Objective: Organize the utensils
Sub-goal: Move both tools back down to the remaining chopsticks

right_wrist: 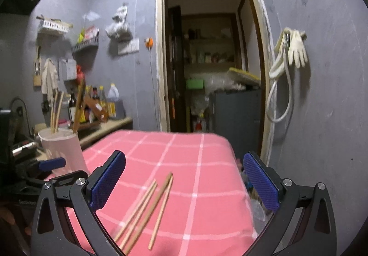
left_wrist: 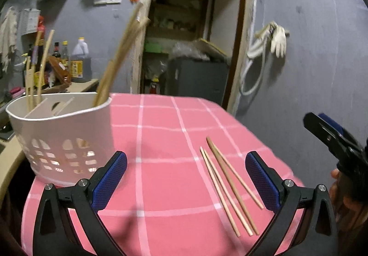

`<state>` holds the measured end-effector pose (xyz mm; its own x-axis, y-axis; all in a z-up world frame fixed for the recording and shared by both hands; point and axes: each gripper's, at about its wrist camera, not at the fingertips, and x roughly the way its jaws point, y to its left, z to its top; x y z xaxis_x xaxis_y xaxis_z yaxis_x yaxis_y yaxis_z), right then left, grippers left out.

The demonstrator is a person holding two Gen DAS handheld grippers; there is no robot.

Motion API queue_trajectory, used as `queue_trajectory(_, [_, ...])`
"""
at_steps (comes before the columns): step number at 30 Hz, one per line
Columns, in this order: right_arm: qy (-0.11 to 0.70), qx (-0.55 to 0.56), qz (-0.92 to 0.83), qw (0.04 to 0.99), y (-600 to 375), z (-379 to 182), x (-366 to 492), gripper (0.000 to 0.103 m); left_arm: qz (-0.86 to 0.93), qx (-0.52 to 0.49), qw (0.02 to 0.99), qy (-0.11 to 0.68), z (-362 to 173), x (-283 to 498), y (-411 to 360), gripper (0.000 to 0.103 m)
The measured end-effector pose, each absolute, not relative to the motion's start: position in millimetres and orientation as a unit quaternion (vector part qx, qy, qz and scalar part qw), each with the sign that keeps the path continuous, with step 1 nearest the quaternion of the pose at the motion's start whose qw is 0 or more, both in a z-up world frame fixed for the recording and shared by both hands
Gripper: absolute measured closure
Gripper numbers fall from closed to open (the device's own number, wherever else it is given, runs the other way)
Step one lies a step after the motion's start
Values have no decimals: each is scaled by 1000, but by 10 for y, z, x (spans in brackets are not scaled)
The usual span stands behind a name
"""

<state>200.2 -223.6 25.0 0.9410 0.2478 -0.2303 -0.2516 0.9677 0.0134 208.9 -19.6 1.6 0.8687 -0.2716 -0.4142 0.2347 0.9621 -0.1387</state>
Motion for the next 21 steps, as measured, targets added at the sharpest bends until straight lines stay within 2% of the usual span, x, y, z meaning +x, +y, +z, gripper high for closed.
queue_trajectory(6, [170, -17, 137, 976, -2251, 118, 2205, 18, -145, -27, 955, 258, -108, 2248, -305, 5])
queue_trajectory(8, [192, -19, 142, 971, -2247, 63, 2288, 30, -151, -27, 949, 275, -149, 2304, -340, 10])
queue_trajectory(11, [228, -21, 158, 961, -2238, -31, 2421, 38, -161, -28, 938, 306, -232, 2432, -373, 23])
queue_trajectory(13, [249, -24, 168, 954, -2211, -81, 2492, 49, -167, -29, 930, 327, -284, 2512, -399, 35])
queue_trajectory(17, [287, -32, 185, 939, -2150, -166, 2651, 63, -180, -31, 914, 362, -357, 2696, -480, 48])
queue_trajectory(21, [318, -31, 195, 927, -2120, -241, 2771, 71, -190, -28, 902, 386, -420, 2842, -529, 61])
